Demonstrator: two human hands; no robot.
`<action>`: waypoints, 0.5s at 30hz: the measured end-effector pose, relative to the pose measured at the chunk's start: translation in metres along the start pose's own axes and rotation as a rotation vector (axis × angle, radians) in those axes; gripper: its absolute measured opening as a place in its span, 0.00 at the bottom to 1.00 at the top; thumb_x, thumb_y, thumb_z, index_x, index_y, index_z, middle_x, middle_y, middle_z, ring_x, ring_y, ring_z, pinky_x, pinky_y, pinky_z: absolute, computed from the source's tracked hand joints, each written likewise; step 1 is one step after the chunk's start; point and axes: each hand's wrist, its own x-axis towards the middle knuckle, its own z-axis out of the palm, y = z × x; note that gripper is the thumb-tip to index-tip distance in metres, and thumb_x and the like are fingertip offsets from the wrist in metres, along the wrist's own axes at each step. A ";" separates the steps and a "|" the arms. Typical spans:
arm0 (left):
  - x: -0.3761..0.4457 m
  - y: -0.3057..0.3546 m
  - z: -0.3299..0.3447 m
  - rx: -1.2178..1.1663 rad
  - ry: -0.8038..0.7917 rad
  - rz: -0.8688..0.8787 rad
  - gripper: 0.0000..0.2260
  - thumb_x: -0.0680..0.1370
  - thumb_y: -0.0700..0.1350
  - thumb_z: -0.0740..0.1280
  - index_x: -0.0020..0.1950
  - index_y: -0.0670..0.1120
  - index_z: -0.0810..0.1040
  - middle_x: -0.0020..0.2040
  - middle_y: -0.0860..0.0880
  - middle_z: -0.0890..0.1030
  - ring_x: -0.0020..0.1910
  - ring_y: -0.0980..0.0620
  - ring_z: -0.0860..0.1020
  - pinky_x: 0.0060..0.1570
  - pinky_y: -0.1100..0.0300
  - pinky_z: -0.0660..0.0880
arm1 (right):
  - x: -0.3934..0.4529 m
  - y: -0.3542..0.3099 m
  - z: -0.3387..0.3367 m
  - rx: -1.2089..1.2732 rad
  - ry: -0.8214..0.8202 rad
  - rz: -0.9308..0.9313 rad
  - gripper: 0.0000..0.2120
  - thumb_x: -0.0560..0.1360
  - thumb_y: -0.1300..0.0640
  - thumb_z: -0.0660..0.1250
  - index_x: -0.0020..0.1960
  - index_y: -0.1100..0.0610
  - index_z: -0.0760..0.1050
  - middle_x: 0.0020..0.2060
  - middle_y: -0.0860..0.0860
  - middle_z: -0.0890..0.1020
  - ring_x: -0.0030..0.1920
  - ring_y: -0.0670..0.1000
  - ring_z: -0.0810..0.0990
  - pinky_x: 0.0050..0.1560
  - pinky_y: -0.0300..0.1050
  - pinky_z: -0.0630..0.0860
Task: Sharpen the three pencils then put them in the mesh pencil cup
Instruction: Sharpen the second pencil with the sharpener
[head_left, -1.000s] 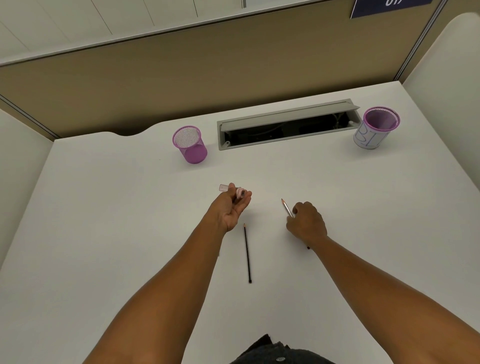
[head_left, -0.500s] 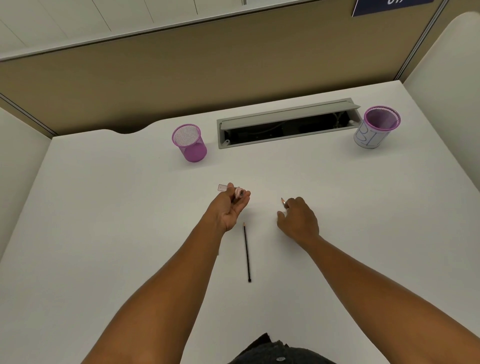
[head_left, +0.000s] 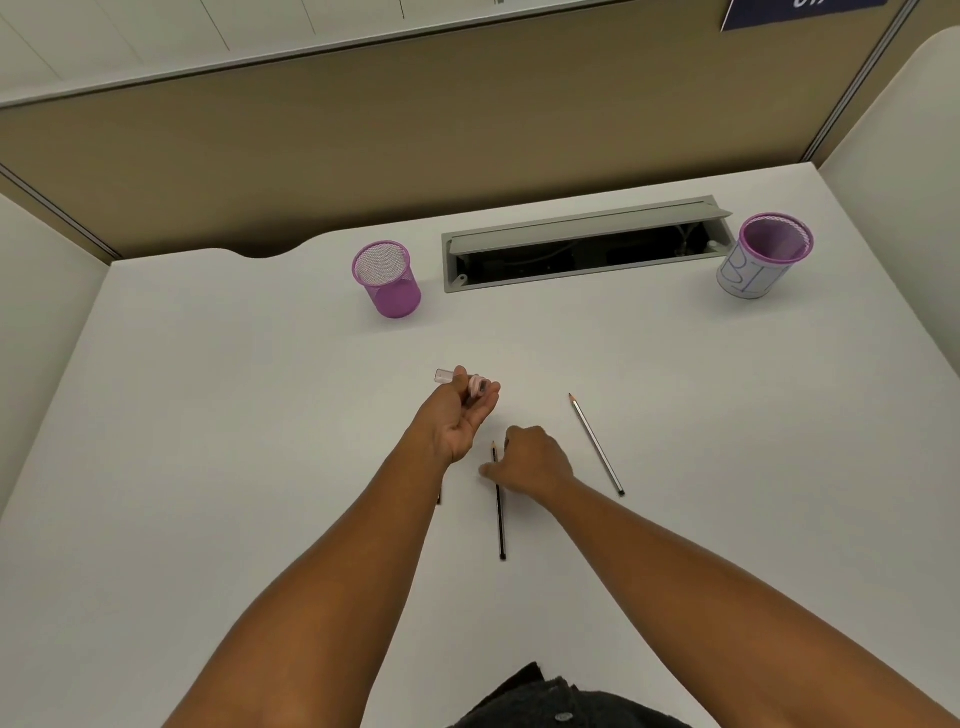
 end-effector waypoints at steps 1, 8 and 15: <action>0.000 0.000 -0.001 -0.004 0.001 -0.001 0.10 0.82 0.44 0.62 0.54 0.37 0.72 0.45 0.39 0.78 0.45 0.44 0.80 0.61 0.49 0.75 | -0.002 -0.003 0.002 -0.019 -0.016 -0.004 0.22 0.69 0.46 0.72 0.56 0.59 0.75 0.52 0.54 0.79 0.53 0.56 0.80 0.44 0.44 0.73; -0.002 0.004 -0.005 -0.008 0.009 0.001 0.09 0.81 0.44 0.63 0.52 0.37 0.73 0.46 0.39 0.78 0.49 0.43 0.80 0.62 0.49 0.74 | -0.009 -0.009 0.008 -0.019 -0.016 0.024 0.10 0.71 0.63 0.65 0.52 0.62 0.76 0.49 0.57 0.79 0.51 0.58 0.80 0.44 0.43 0.74; -0.003 0.010 -0.002 -0.009 0.021 0.035 0.10 0.82 0.45 0.62 0.50 0.38 0.73 0.46 0.40 0.78 0.45 0.44 0.80 0.62 0.50 0.75 | 0.002 -0.007 -0.015 0.148 0.130 0.005 0.14 0.73 0.59 0.61 0.58 0.59 0.73 0.54 0.57 0.75 0.54 0.60 0.77 0.49 0.46 0.72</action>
